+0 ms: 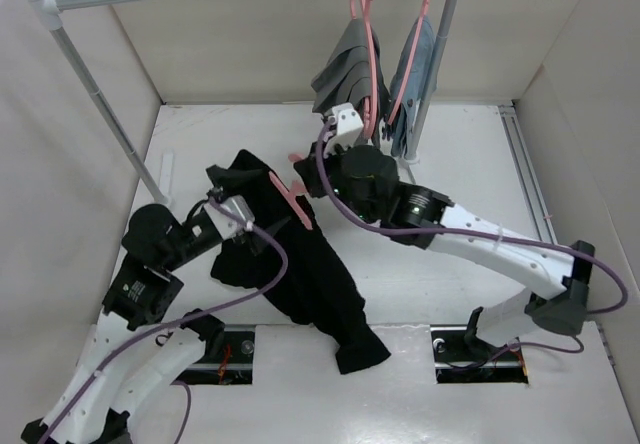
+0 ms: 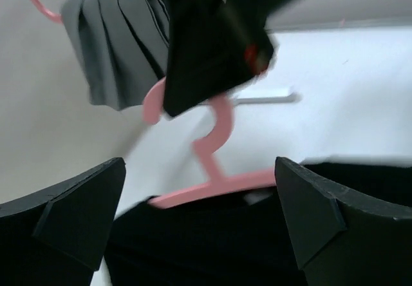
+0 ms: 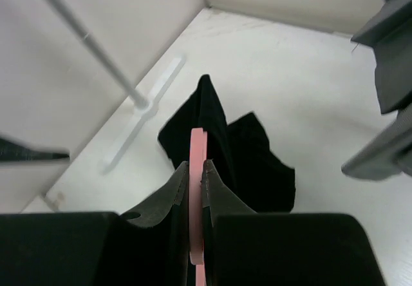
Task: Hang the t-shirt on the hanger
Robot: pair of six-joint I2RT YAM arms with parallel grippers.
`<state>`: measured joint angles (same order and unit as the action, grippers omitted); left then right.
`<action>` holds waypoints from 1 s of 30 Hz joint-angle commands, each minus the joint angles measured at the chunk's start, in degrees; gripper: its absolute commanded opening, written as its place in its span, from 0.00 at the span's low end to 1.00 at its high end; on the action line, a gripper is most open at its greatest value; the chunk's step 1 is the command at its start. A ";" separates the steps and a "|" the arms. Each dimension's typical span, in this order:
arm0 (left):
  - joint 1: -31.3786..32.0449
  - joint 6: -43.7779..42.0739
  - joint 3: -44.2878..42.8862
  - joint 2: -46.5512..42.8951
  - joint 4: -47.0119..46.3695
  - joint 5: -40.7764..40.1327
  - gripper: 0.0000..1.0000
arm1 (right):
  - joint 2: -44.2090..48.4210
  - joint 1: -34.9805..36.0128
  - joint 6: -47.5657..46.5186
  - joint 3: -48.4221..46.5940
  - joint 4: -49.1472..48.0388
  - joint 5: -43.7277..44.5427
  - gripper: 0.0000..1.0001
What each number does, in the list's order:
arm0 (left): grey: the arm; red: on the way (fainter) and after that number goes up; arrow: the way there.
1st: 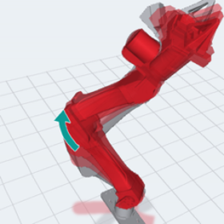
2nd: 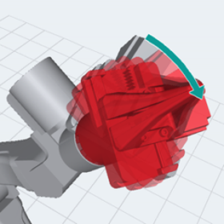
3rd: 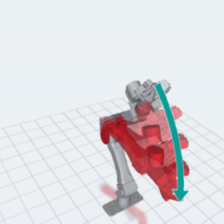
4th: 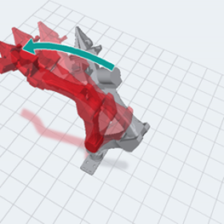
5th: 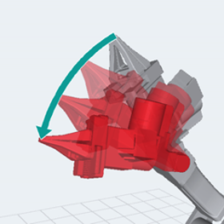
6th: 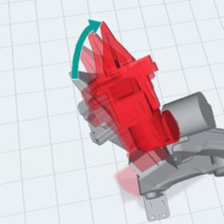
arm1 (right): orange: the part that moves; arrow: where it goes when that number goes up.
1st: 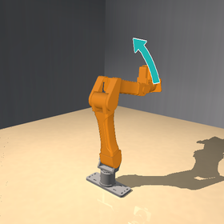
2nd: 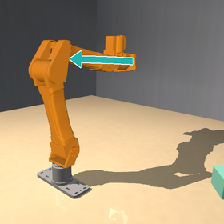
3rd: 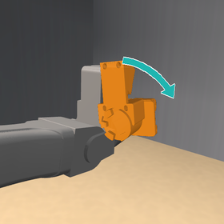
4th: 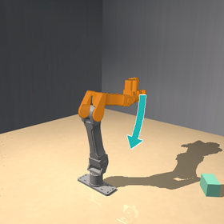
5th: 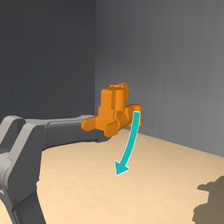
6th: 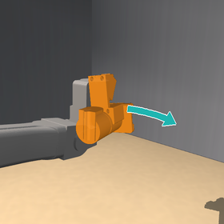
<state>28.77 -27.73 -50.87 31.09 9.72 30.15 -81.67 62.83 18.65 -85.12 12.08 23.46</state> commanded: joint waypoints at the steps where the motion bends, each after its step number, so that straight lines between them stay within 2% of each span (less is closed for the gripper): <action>1: 0.05 18.63 -5.81 6.07 6.70 0.70 1.00 | -5.93 1.42 1.56 -7.32 -11.45 11.77 0.00; 6: 0.05 23.06 -7.22 11.88 9.97 -1.05 1.00 | -14.74 2.03 1.56 -15.50 -12.78 15.20 0.00; 12: 0.05 21.57 -6.18 13.12 14.89 -7.12 1.00 | -19.14 2.04 3.32 -19.03 -12.78 17.05 0.00; 18: 0.05 19.12 -1.86 13.03 13.84 -12.13 1.00 | -22.21 2.04 2.79 -24.29 -13.31 15.82 0.00; 24: 0.05 18.06 3.14 15.05 10.68 -15.82 1.00 | -23.36 2.04 2.79 -25.44 -13.31 13.98 0.00; 30: 0.05 14.19 3.94 16.81 8.74 -22.15 1.00 | -23.36 2.56 2.79 -24.83 -13.31 13.98 0.00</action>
<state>29.17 -12.34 -47.57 46.48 20.14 13.91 -106.54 63.66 20.34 -106.76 5.52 38.46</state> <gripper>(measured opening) 0.997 0.123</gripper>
